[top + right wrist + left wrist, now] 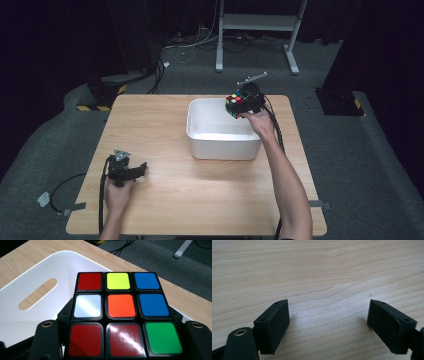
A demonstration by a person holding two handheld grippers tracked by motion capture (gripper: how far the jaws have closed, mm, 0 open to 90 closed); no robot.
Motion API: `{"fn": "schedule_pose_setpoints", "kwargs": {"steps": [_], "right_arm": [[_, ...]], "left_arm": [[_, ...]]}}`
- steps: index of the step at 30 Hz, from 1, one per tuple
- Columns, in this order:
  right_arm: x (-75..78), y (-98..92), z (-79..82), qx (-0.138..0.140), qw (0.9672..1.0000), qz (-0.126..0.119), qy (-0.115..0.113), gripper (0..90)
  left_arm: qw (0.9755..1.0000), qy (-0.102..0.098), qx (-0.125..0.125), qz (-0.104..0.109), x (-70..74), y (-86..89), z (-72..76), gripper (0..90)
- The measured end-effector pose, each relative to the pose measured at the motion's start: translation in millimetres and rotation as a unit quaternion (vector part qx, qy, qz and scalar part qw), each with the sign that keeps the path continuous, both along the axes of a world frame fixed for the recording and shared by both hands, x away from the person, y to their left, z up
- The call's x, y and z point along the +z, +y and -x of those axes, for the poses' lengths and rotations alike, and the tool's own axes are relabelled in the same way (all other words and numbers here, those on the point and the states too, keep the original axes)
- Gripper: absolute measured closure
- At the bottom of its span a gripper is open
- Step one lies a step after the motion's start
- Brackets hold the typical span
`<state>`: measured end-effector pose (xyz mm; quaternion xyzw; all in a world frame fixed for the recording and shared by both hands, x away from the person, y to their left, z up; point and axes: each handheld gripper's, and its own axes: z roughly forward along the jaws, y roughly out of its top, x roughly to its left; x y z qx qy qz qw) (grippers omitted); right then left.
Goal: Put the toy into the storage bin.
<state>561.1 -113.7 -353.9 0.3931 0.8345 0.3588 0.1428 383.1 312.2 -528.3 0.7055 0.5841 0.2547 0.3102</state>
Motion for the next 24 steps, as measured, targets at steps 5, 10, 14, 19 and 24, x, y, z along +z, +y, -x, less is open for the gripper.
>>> {"fn": "schedule_pose_setpoints", "kwargs": {"steps": [5, 10, 14, 19, 24], "right_arm": [[-4.7, 0.0, -1.1, -0.003, 1.0, -0.001, 0.003, 33.7], [-9.2, -0.6, -3.2, -0.006, 0.9999, 0.004, 0.008, 33.6], [-11.4, -1.6, -3.5, -0.006, 0.9999, 0.004, 0.011, 33.6], [-15.9, -2.0, -4.4, -0.009, 0.9998, 0.007, 0.018, 33.6], [-19.0, -3.2, -5.1, -0.009, 0.9997, 0.009, 0.021, 33.6]], "left_arm": [[1.0, 0.0, 0.0, 0.0, 0.0, 0.0, -0.1, 18.2], [1.0, 0.0, 0.0, 0.0, 0.0, 0.0, 0.0, 18.1], [1.0, 0.0, 0.0, 0.0, 0.0, 0.0, -0.1, 18.2], [1.0, 0.0, 0.0, 0.0, 0.0, 0.0, 0.0, 18.2], [1.0, 0.0, 0.0, 0.0, 0.0, 0.0, -0.1, 18.2]]}}
